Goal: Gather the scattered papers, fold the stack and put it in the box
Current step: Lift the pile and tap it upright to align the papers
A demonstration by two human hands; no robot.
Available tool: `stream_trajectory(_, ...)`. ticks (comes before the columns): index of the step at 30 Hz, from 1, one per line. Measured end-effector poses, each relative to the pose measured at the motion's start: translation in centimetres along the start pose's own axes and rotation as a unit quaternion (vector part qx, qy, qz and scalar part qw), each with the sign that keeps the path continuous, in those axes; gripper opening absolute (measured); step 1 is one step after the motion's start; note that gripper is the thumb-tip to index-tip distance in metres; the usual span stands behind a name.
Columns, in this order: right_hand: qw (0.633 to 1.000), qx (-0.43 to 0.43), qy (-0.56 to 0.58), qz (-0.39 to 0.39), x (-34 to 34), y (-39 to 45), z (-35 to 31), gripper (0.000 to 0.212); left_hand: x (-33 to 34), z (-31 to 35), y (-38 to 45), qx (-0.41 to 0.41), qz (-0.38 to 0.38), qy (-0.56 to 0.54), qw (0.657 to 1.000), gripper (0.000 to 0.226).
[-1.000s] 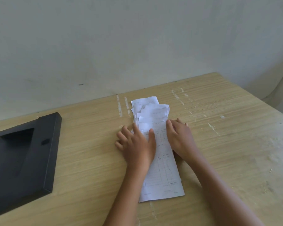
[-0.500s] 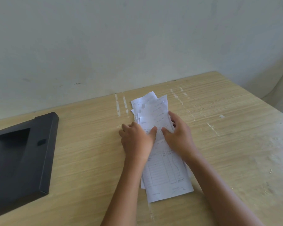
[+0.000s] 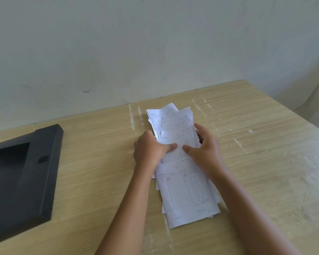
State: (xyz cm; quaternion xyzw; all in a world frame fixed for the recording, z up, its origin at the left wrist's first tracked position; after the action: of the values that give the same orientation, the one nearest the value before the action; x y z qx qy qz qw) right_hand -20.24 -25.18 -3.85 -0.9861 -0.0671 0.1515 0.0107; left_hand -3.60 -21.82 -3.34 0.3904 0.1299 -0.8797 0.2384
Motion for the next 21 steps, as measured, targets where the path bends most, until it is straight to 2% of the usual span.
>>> stream_trajectory(5, 0.999, -0.02, -0.03, -0.004, 0.5, 0.2, 0.3, 0.063, -0.7, 0.3, 0.7, 0.005, -0.042, -0.049, 0.998, 0.075)
stream_trajectory(10, 0.998, -0.039, -0.047, -0.003, 0.7, 0.3, 0.4, 0.059, -0.8, 0.0, 0.5, 0.059, -0.025, -0.127, 0.99, 0.06)
stream_trajectory(17, 0.999, -0.037, -0.028, -0.018, 0.9, 0.4, 0.5, 0.062, -1.3, -0.4, 0.6, 0.038, -0.039, -0.175, 0.983, 0.077)
stream_trajectory(21, 0.999, -0.037, -0.015, -0.022, 0.9, 0.4, 0.5, 0.067, -1.0, -0.7, 0.7, 0.072, -0.038, -0.174, 0.981, 0.052)
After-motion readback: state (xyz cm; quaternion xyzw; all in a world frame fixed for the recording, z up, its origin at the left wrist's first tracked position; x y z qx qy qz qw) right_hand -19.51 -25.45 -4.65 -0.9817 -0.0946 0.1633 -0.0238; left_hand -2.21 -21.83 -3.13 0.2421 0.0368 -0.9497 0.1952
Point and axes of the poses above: each hand's wrist, its own y-axis towards the middle knuckle, its own x-axis out of the palm, z = x × y, the point moved 2 cm from there along y, towards the middle knuckle, and after that the axes turned 8 degrees about x, right-handed, at the moved point
